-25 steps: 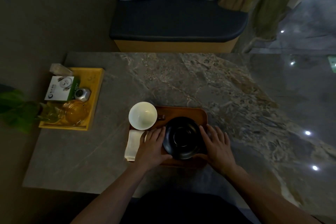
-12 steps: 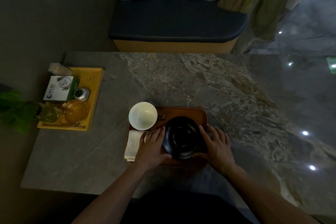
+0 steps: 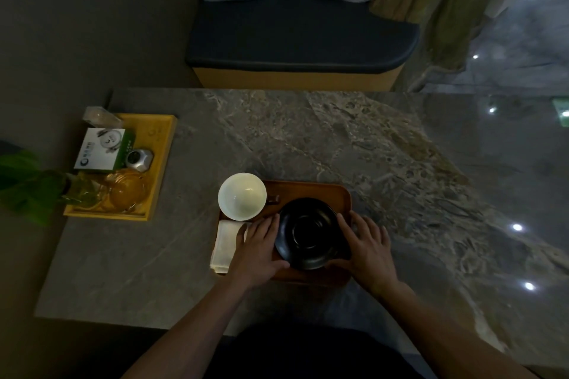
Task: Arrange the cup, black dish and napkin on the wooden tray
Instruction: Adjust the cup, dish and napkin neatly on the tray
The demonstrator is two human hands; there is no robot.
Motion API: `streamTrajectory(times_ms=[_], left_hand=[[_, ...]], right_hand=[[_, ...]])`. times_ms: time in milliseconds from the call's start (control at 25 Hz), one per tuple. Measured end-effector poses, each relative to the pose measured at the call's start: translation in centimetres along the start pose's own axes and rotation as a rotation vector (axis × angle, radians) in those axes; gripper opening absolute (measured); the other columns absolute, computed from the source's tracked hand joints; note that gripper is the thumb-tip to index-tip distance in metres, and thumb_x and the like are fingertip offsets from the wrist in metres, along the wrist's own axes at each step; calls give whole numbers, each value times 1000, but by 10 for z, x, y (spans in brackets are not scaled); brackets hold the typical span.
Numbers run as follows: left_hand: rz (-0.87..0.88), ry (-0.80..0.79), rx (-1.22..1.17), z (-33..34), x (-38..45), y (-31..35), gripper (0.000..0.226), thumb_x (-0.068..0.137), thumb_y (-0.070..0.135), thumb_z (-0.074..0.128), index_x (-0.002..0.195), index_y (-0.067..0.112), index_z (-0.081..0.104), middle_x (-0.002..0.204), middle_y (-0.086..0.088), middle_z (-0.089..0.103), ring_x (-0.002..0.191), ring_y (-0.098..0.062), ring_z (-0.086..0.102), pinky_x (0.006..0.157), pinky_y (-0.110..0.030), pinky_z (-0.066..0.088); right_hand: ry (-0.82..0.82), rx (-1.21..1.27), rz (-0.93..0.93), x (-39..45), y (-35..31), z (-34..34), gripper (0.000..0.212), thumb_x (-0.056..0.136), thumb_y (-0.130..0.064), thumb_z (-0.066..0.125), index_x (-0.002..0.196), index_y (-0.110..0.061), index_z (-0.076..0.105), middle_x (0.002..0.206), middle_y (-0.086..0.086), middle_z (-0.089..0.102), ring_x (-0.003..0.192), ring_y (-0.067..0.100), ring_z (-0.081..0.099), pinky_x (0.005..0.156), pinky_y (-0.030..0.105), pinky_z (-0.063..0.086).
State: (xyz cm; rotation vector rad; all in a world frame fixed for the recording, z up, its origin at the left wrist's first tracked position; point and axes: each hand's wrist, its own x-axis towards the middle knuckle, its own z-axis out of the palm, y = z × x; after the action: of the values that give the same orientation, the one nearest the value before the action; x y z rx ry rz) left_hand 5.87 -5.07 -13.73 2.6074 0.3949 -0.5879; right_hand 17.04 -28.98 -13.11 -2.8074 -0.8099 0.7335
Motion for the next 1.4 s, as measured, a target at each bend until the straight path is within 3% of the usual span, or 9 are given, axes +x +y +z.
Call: streamTrajectory(times_ms=[1400], left_hand=[[-28, -22, 62, -3, 5, 1, 105, 82, 58, 61, 152, 28, -11, 164, 2, 4, 149, -18, 0, 116, -51, -4]], right_hand=[[-3, -27, 22, 4, -4, -6, 105, 71, -78, 54, 151, -40, -1, 158, 5, 17, 142, 33, 16, 112, 64, 18]])
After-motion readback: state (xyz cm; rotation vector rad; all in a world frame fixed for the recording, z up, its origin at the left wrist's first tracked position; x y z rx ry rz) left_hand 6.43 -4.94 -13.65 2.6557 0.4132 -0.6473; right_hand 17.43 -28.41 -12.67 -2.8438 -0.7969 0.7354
